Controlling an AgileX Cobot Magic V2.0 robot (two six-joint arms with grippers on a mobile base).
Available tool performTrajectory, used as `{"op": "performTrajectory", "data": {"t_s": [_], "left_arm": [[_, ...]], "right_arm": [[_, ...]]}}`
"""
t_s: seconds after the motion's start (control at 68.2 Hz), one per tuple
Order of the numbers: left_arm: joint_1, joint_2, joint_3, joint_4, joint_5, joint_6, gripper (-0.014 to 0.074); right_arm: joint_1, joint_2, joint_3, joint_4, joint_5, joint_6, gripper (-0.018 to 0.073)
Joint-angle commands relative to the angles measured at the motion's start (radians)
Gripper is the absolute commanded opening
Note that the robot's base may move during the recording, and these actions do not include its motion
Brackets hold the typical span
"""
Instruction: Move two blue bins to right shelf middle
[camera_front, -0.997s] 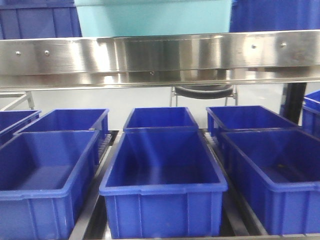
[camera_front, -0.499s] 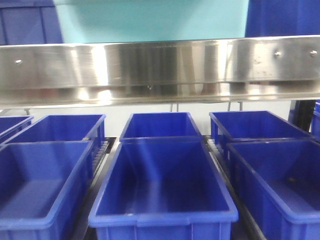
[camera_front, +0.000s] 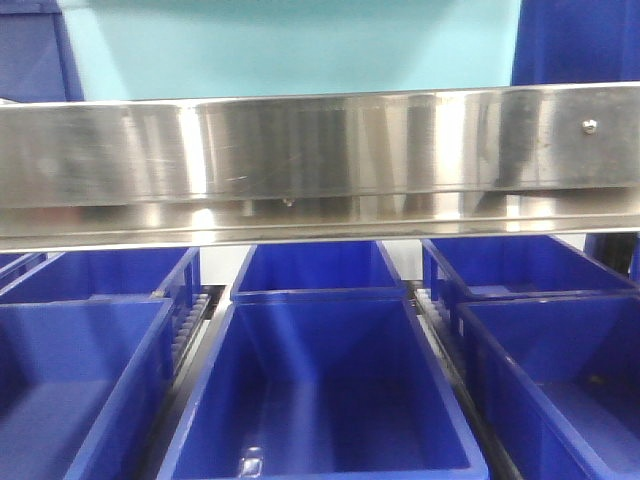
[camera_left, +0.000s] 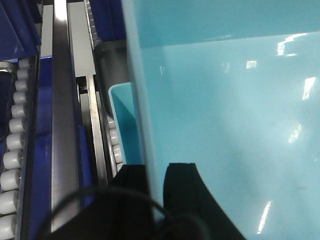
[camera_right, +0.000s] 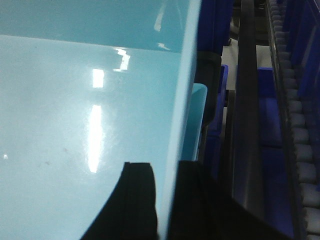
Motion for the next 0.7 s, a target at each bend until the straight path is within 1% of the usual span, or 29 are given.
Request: {"op": "performTrajectory", "data": {"t_s": [0.0,0.689], "left_arm": [[-0.006,-0.009,-0.011,-0.021,-0.057,0.010,-0.0111],[-0.006,-0.009,-0.011,-0.021,-0.057,0.010,-0.0111]], "right_arm": [[0.002,-0.011,-0.012,0.026,-0.051,-0.016,-0.0153],[0.002,-0.011,-0.012,0.026,-0.051,-0.016,-0.0153]]}}
